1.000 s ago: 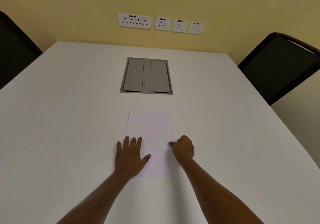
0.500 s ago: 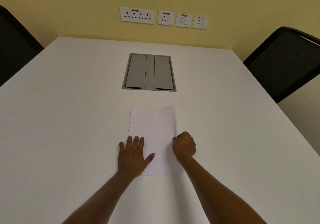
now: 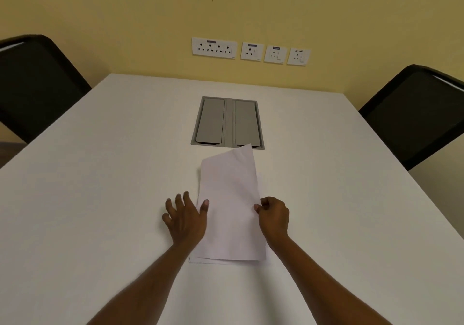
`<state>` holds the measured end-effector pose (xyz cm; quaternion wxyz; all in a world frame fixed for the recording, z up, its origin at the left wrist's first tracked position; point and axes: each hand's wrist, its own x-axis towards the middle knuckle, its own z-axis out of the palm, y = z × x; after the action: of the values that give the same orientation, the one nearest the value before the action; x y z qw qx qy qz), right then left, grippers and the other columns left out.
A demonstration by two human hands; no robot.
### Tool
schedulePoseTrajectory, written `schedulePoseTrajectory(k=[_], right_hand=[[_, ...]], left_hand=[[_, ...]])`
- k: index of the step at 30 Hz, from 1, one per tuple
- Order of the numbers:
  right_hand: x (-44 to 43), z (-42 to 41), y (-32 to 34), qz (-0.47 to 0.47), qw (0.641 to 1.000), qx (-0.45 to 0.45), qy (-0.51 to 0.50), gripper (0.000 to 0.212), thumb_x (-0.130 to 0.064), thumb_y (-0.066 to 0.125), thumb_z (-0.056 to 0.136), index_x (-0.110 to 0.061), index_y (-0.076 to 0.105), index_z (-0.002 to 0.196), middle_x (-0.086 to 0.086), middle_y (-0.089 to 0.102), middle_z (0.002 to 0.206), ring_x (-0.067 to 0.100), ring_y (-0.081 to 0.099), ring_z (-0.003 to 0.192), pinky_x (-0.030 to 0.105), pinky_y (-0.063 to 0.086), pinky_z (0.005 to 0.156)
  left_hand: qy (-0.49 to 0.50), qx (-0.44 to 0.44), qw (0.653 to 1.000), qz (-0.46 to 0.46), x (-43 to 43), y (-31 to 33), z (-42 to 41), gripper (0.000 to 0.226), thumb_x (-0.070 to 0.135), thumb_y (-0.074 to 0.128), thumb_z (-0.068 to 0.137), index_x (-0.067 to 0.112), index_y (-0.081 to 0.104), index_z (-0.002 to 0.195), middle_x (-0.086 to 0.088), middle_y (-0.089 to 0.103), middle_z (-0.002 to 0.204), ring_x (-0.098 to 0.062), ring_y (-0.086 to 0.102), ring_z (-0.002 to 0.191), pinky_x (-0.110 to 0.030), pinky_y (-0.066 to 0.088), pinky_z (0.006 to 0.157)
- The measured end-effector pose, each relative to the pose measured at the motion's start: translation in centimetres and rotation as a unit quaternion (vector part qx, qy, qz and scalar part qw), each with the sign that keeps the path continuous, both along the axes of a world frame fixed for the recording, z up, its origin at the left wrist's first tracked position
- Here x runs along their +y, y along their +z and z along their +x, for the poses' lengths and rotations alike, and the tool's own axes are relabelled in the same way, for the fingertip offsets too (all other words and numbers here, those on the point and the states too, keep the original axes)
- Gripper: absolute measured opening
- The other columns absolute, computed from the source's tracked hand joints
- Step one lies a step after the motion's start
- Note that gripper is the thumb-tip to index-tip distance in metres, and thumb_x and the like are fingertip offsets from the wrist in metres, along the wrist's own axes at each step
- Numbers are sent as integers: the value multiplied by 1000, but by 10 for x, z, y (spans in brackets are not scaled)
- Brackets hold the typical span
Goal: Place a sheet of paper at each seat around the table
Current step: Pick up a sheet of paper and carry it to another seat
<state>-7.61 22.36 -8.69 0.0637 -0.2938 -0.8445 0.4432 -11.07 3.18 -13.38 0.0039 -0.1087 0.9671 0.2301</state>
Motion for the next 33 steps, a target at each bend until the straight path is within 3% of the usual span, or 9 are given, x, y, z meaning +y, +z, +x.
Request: schedulePoseTrajectory(k=[5,8,11,13,16,18,23,26,33], right_hand=[[6,23,32,-48,996,71,17,12,-9,74,83,-6,71,95,3,66,73,18,59,70,26,45,73],[8,37,48,-62,994,83,24,13,-10,75,82,-6,71,94,0,64,70,15,58,68,25,43,72],[8,51,66,-61,993,91,40,11,-10,74,82,-6,72,92,1,66,72,18,61,71,26,46,71],[5,59,79,-61,992,100,43,10,-10,74,82,-7,73,91,4,71,78,22,66,78,30,51,75],[-3,72,102,-68,990,112,49,6,-9,74,81,-7,73,87,5,72,81,24,67,80,32,53,76],[-12,82,122,-70,989,117,57,5,-8,75,79,-9,72,82,6,72,79,23,66,76,29,50,72],[-48,103,173,-95,984,128,80,18,-14,73,82,2,70,74,11,68,71,20,57,64,26,42,58],[-78,114,198,-123,981,123,85,26,-14,71,83,9,64,73,12,60,65,21,50,63,27,40,61],[-162,165,251,-160,972,144,91,18,-10,70,85,7,69,77,13,68,75,24,60,67,31,50,68]], left_hand=[[76,-64,980,173,-17,24,-8,62,53,37,95,18,31,145,-9,47,144,-31,24,140,-48,20,109],[117,-69,927,350,-24,38,-6,49,46,43,96,20,44,137,-12,55,132,-35,44,125,-44,31,108],[117,-17,874,471,-31,56,5,18,27,55,94,13,64,99,-10,61,98,-29,54,93,-33,44,79],[110,2,870,480,-36,74,16,17,19,59,91,11,56,76,-8,47,79,-22,41,78,-30,31,61],[106,30,875,472,-47,106,34,33,14,60,89,13,42,62,-6,34,67,-21,30,70,-31,22,59],[106,43,878,465,-56,134,51,36,14,62,89,15,44,58,-1,38,62,-21,33,64,-29,27,59],[105,99,885,444,-94,203,95,19,15,62,89,13,60,70,2,53,67,-17,47,70,-27,38,69],[118,124,888,427,-122,237,123,11,17,62,89,12,66,81,0,62,80,-21,56,82,-33,46,77],[147,166,890,399,-202,301,191,12,25,62,90,14,67,89,-3,66,89,-27,62,91,-44,52,92]])
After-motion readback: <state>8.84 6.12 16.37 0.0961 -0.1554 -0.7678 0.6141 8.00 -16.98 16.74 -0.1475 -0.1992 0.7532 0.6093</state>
